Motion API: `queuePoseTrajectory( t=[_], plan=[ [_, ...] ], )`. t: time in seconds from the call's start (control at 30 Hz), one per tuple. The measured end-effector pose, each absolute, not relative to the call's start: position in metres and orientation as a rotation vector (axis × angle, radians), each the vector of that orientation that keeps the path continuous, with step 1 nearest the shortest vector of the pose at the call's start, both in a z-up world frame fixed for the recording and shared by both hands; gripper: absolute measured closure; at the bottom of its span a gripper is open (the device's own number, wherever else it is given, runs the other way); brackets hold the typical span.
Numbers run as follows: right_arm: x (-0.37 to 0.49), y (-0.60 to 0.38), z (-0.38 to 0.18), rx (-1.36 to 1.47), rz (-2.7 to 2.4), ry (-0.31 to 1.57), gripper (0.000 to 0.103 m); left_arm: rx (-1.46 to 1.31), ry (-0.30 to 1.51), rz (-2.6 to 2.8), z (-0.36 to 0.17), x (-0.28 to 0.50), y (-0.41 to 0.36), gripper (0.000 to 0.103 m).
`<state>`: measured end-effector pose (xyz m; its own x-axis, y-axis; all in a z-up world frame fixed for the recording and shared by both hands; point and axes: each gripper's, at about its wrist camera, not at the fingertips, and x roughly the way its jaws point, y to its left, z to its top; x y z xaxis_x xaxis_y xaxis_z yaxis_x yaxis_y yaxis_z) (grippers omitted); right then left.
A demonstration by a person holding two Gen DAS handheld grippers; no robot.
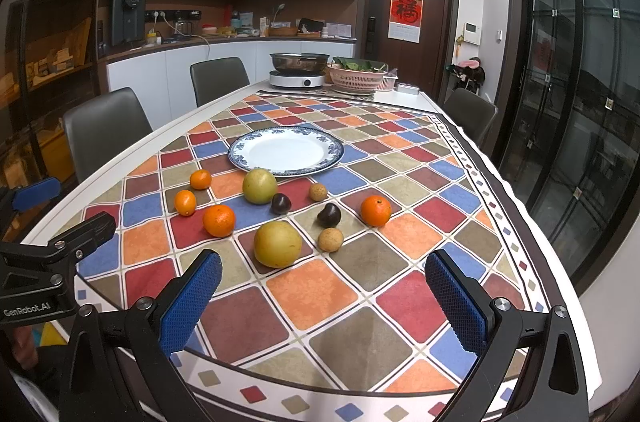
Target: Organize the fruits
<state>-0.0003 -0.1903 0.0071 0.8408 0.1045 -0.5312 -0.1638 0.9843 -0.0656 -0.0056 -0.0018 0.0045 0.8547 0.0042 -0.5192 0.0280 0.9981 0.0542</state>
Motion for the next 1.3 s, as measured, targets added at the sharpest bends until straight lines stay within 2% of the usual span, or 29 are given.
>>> queuePoseTrajectory(
  t=[0.77, 0.97, 1.1, 1.3],
  plan=[
    [0.003, -0.183, 0.007, -0.136, 0.183, 0.562, 0.001, 0.08, 0.545, -0.035, 0.008, -0.009, -0.003, 0.001],
    [0.012, -0.176, 0.005, -0.179, 0.219, 0.564, 0.001, 0.097, 0.568, -0.085, 0.005, 0.003, -0.002, 0.008],
    [0.025, -0.172, -0.001, -0.196, 0.243, 0.584, 0.001, 0.118, 0.591, -0.134, 0.003, 0.017, -0.003, 0.016],
    [0.041, -0.162, -0.008, -0.232, 0.289, 0.598, 0.001, 0.176, 0.592, -0.183, 0.007, 0.035, -0.008, 0.019]
  ],
)
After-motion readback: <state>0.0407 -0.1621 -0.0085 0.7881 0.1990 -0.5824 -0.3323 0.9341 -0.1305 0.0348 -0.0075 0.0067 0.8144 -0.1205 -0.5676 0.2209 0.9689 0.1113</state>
